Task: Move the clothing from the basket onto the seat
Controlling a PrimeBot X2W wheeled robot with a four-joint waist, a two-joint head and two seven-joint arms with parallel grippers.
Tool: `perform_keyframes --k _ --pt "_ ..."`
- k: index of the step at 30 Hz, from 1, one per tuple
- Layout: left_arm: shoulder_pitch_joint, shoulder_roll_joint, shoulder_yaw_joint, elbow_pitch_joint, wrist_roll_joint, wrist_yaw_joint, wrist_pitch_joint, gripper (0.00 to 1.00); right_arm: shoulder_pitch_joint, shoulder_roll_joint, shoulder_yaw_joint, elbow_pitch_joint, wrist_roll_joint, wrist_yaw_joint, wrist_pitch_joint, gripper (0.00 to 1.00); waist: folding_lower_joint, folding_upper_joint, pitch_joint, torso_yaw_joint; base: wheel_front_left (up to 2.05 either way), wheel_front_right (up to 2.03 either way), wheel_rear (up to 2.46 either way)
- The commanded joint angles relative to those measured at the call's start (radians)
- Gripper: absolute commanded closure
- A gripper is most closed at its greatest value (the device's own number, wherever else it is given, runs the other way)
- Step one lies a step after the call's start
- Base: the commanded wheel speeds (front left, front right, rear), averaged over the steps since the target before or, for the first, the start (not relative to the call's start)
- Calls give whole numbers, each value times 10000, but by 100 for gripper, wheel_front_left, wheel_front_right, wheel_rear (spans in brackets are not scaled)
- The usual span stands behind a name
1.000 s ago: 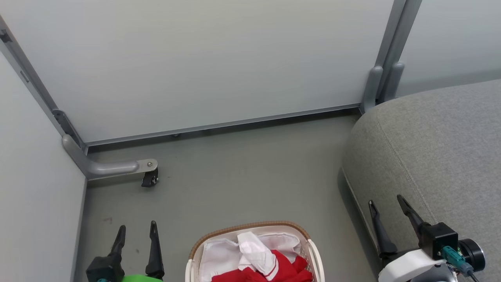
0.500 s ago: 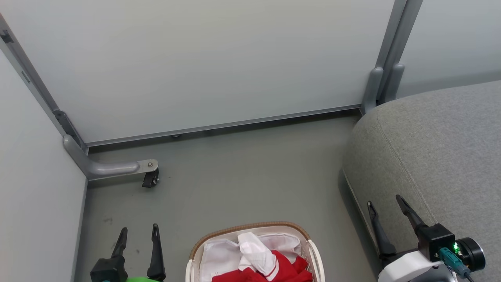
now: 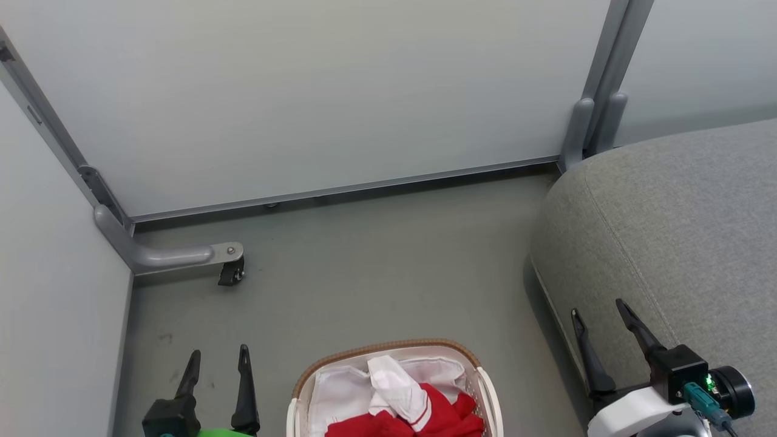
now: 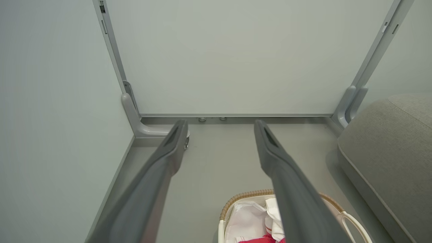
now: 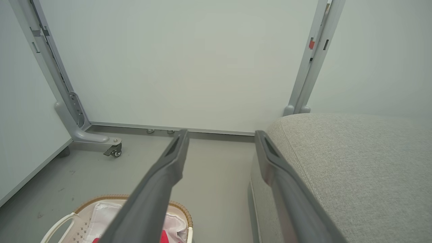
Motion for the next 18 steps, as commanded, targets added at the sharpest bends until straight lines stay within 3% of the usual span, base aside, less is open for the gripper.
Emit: perform_keyframes --k 1,11,18 --pt "-29 64 -82 -14 -72 -23 1 0 -12 -53 -2 -59 -24 1 -46 0 0 -1 92 -20 0 0 0" --pt "-1247 61 -1737 780 245 -473 3 0 -670 -53 -32 -292 -100 1 -44 0 0 -1 1480 -367 0 0 0" --pt "-3115 64 -3188 2823 295 -664 1 0 -1684 -47 -153 -538 -76 1 -35 0 0 -1 3319 -950 0 0 0"
